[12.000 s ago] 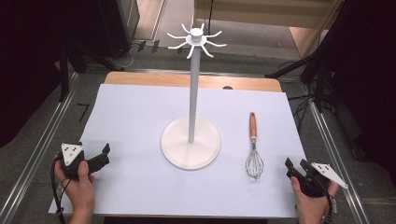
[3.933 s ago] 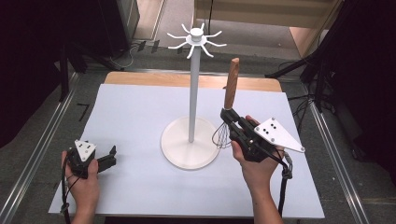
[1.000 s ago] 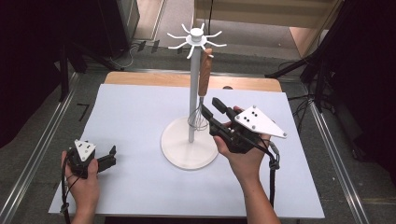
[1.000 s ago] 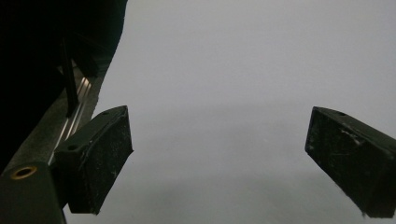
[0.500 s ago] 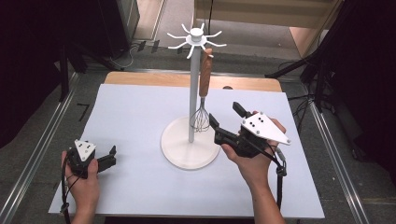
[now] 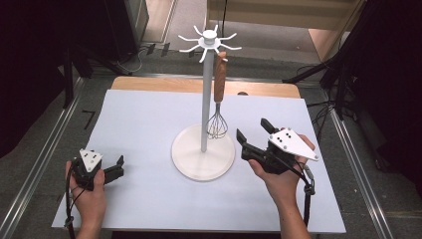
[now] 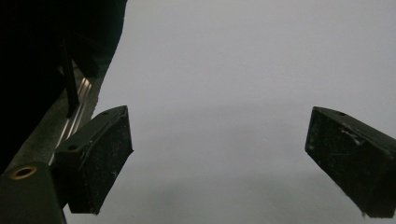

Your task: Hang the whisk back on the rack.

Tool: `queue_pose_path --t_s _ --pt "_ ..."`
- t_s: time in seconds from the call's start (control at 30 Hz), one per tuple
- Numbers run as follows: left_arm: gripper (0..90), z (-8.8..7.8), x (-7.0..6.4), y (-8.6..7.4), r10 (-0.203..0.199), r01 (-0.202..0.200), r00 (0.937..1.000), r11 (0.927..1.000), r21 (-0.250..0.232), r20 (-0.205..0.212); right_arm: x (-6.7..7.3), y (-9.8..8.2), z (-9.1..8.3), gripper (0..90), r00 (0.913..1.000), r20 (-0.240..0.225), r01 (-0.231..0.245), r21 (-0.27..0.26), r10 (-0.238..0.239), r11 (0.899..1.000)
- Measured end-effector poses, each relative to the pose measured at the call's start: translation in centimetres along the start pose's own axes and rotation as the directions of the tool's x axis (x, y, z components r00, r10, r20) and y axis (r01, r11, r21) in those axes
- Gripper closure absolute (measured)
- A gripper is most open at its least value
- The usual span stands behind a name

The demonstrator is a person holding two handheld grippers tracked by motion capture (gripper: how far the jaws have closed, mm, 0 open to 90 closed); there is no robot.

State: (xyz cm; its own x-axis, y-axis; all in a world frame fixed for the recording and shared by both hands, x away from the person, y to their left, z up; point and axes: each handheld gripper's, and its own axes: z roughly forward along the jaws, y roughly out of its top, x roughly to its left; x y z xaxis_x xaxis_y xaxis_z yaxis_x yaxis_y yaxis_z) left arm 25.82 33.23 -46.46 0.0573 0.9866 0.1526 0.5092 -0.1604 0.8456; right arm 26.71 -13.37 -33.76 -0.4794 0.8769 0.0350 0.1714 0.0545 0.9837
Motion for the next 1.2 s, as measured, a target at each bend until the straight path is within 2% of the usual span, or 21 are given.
queue_pose_path --t_s 0.4,0.83,1.2 --pt "7.8 0.0 0.1 0.0 -0.004 0.004 1.0 1.0 -0.002 0.003 -2.3 -3.0 -0.9 23.2 0.9975 0.062 -0.036 0.046 0.033 0.998" --pt "7.8 0.0 0.0 0.0 -0.001 0.001 1.0 1.0 -0.001 0.002 -4.2 -6.1 -2.0 23.0 0.9924 0.115 -0.055 0.091 0.044 0.994" --pt "7.8 0.0 0.0 0.0 -0.004 0.004 1.0 1.0 -0.004 0.002 -5.9 -8.6 -2.9 23.0 0.9841 0.168 -0.078 0.11 0.059 0.991"
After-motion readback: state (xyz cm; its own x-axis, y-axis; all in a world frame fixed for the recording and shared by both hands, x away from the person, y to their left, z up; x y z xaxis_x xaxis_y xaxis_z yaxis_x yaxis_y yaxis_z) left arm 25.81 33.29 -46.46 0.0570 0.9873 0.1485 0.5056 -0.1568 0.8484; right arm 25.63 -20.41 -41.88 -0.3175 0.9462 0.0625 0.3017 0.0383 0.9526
